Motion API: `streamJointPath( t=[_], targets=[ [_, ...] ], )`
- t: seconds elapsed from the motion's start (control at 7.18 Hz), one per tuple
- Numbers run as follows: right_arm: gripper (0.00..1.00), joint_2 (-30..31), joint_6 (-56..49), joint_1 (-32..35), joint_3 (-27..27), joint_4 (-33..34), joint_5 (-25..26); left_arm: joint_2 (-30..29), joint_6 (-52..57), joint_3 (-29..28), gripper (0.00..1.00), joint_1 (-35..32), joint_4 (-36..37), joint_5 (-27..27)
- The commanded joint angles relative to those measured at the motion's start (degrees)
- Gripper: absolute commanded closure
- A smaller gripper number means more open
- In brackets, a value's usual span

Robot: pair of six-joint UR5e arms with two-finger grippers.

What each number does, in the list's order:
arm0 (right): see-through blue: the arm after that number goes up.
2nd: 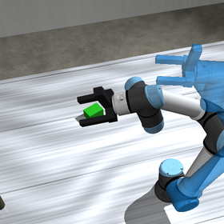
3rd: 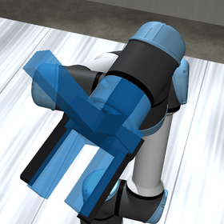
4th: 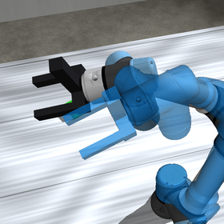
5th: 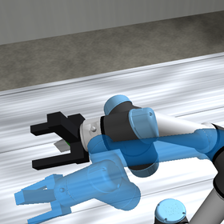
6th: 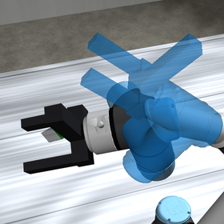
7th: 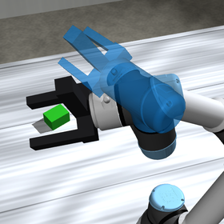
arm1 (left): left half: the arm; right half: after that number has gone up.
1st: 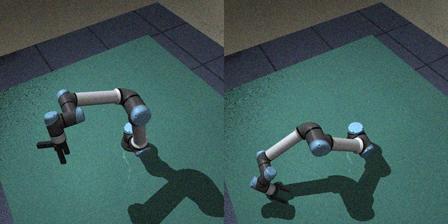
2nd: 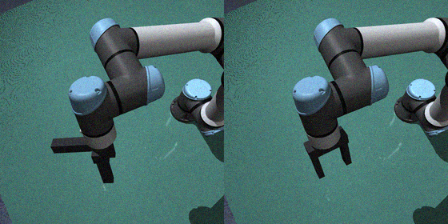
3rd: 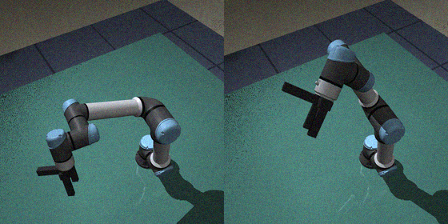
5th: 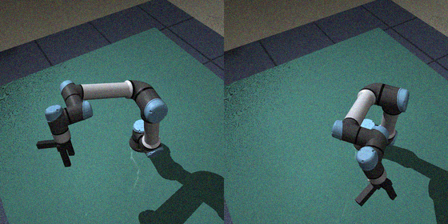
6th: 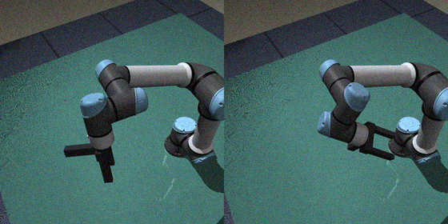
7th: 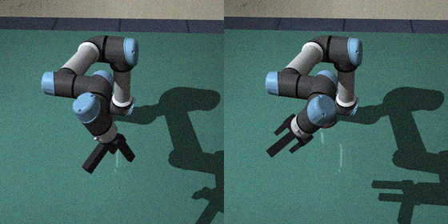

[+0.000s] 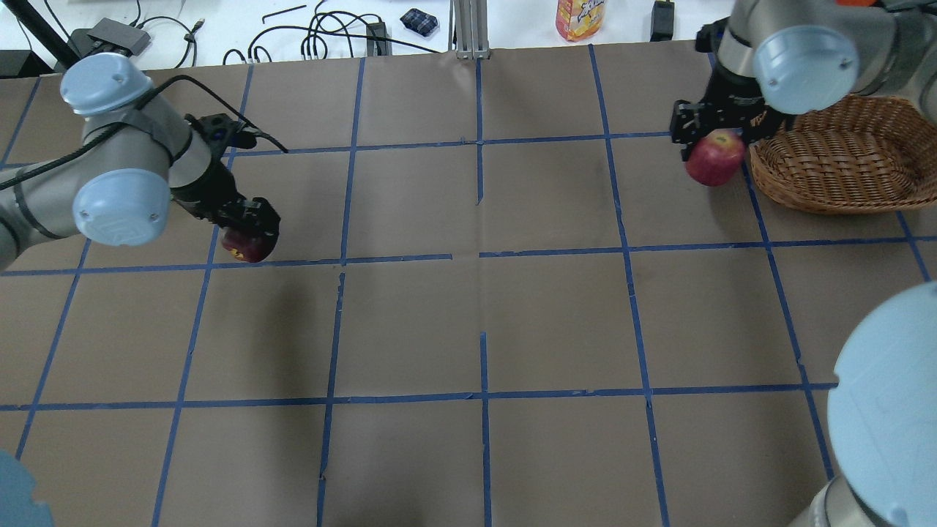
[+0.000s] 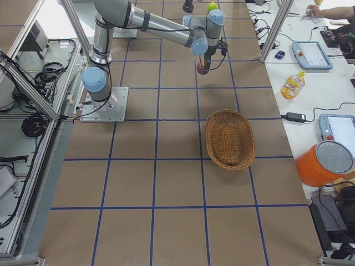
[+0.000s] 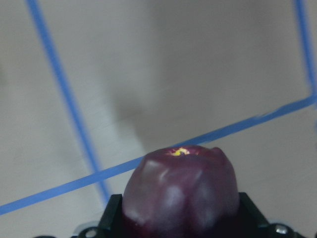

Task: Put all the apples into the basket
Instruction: 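Drop the red apple in the basket while left carries purple apple centerward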

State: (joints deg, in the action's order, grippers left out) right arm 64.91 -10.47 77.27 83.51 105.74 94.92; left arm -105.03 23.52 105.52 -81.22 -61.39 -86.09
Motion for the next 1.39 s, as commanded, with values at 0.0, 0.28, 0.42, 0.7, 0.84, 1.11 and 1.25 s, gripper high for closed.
streamJointPath(
  t=[0.0,0.28,0.42,0.7,0.84,1.11,1.25],
  targets=[
    [1.0,-7.4,-19.4,-13.3,-6.5,2.7,-1.5,-1.7,-23.0,-0.7,0.79,-15.6,9.1,0.9],
    [1.0,-12.9,-27.0,-17.4,-11.6,5.1,-6.5,-6.2,-35.3,-0.5,0.79,-22.7,17.3,2.5],
    [0.28,-13.7,-27.8,-17.4,-12.5,4.5,-6.6,-8.2,-36.7,-0.4,0.79,-24.3,18.1,3.3],
    [0.07,-13.2,-28.0,-17.2,-12.8,2.3,-6.5,-11.4,-37.5,-0.4,0.62,-27.7,21.5,3.0],
    [0.0,-13.1,-28.1,-17.1,-12.7,2.2,-6.5,-12.6,-40.3,-0.2,0.13,-28.2,22.4,2.9],
    [0.0,-9.9,-27.6,-15.3,-12.7,-5.5,-6.4,-12.8,-41.5,-0.6,0.0,-28.1,21.8,3.3],
    [0.0,-6.8,-26.7,-10.3,-12.1,-8.9,-6.2,-11.7,-41.3,-1.1,0.0,-27.2,21.1,3.3]
  ],
)
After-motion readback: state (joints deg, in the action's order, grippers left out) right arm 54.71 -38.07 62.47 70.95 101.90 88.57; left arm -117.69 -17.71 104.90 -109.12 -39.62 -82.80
